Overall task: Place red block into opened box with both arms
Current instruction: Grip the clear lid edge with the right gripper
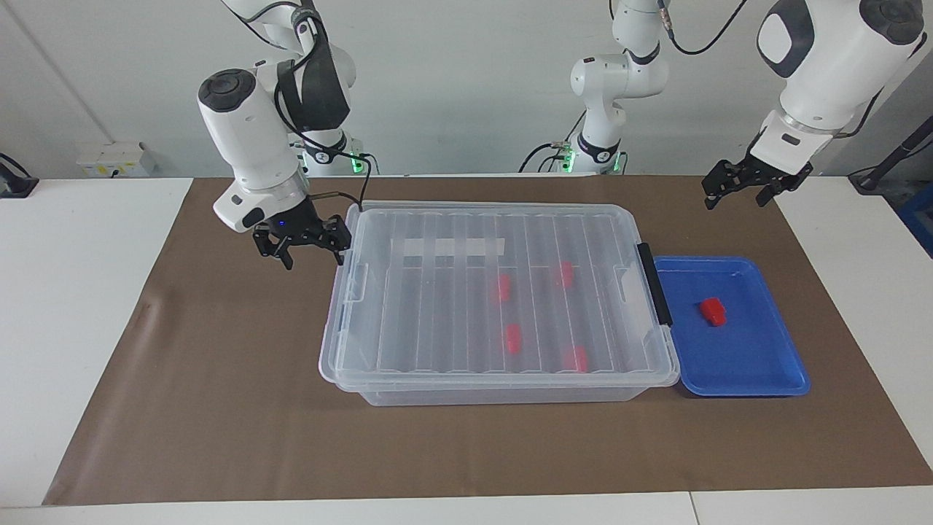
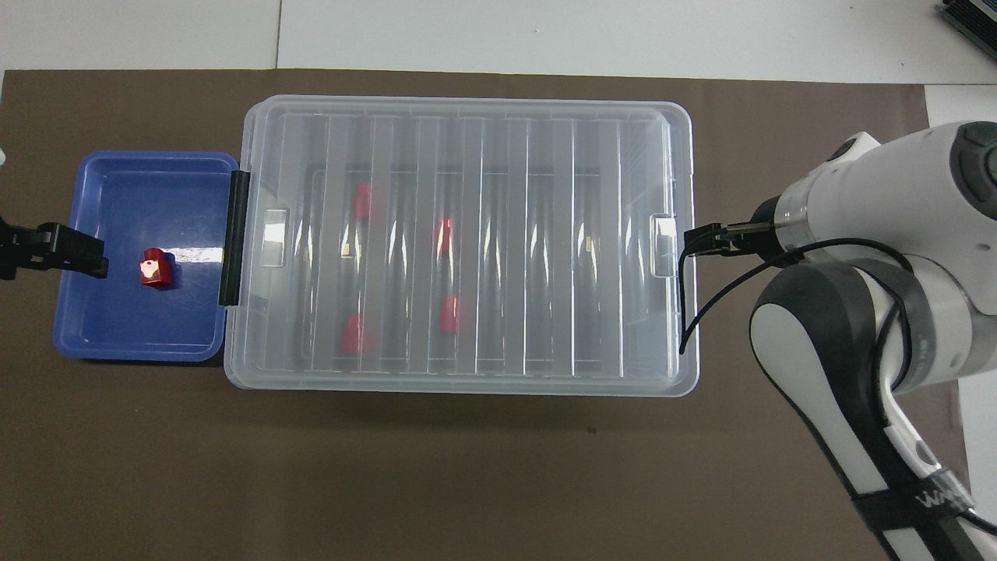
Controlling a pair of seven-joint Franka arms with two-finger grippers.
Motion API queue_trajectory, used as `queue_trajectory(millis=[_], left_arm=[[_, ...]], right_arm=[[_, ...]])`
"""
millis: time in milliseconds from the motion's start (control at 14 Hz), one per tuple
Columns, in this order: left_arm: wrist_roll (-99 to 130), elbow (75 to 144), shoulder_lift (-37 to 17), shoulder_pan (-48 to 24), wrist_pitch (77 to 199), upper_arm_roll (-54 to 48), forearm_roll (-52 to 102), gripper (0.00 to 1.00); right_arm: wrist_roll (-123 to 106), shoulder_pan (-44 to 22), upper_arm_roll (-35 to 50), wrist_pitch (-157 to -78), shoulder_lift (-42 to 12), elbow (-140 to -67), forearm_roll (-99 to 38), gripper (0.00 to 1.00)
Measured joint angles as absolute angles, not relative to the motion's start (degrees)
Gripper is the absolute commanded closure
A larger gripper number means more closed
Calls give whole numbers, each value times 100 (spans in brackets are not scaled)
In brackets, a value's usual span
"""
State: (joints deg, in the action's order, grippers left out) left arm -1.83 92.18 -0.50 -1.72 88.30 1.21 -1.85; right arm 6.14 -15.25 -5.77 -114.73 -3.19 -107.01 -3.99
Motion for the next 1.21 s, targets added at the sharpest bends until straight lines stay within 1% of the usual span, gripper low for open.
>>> queue_trajectory(millis=[500, 1214], left_arm=[[-183, 9218, -50, -172, 8830, 121, -185, 0], [-183, 9218, -50, -172, 8830, 121, -185, 0]], right_arm=[[197, -1529, -582, -11611, -520, -10803, -605, 0], [200, -1503, -601, -11642, -531, -10811, -264, 0]])
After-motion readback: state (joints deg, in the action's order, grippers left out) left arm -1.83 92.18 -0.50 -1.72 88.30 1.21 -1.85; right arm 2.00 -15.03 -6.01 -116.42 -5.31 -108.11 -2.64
